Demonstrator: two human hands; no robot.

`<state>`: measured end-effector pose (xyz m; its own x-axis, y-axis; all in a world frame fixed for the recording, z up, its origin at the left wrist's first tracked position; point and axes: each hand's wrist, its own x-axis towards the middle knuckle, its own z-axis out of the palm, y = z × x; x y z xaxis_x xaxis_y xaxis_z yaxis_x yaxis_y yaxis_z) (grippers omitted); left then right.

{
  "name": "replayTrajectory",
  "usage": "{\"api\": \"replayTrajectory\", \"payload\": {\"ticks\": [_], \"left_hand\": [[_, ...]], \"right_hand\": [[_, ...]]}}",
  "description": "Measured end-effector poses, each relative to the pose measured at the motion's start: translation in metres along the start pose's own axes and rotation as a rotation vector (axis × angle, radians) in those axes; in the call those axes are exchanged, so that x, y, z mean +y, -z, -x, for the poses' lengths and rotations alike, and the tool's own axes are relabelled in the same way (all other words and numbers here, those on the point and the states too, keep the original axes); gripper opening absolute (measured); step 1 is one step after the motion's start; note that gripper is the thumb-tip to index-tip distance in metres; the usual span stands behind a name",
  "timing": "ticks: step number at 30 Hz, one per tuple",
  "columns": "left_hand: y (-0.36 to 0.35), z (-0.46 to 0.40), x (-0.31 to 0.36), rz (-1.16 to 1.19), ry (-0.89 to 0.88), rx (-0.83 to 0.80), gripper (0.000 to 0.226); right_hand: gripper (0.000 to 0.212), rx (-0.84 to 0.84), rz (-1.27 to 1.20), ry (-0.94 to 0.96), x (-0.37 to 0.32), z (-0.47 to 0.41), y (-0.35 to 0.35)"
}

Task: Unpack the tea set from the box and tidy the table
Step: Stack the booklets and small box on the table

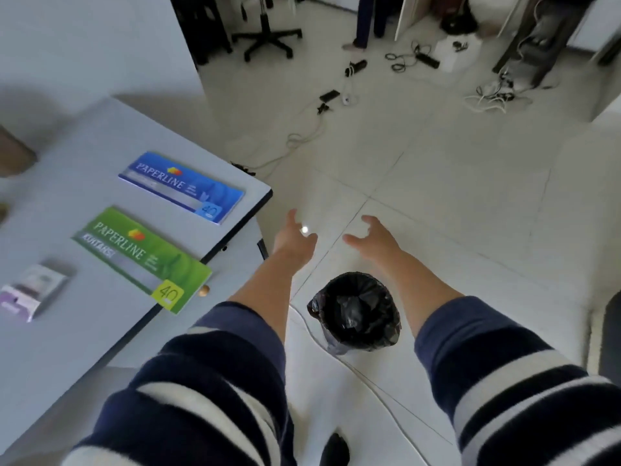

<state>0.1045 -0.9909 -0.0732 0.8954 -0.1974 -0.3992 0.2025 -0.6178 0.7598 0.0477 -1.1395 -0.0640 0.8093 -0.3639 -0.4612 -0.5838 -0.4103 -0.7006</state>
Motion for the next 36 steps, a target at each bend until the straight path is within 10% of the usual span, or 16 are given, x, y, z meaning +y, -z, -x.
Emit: {"api": "replayTrajectory", "payload": {"ticks": [20, 31, 36], "left_hand": [[0.291, 0.059, -0.178, -0.035, 0.363, 0.663, 0.049], [0.354, 0.039, -0.246, -0.245, 0.629, 0.42, 0.084], [0.361, 0.032, -0.255, -0.005, 0.616, 0.401, 0.058]], "right_hand": [[0.054, -0.287, 0.475, 0.442, -0.214, 0.034, -0.243], [0.104, -0.218, 0.751, 0.18, -0.247, 0.015, -0.315], [0.109, -0.268, 0.63, 0.114, -0.252, 0.012, -0.32]]}}
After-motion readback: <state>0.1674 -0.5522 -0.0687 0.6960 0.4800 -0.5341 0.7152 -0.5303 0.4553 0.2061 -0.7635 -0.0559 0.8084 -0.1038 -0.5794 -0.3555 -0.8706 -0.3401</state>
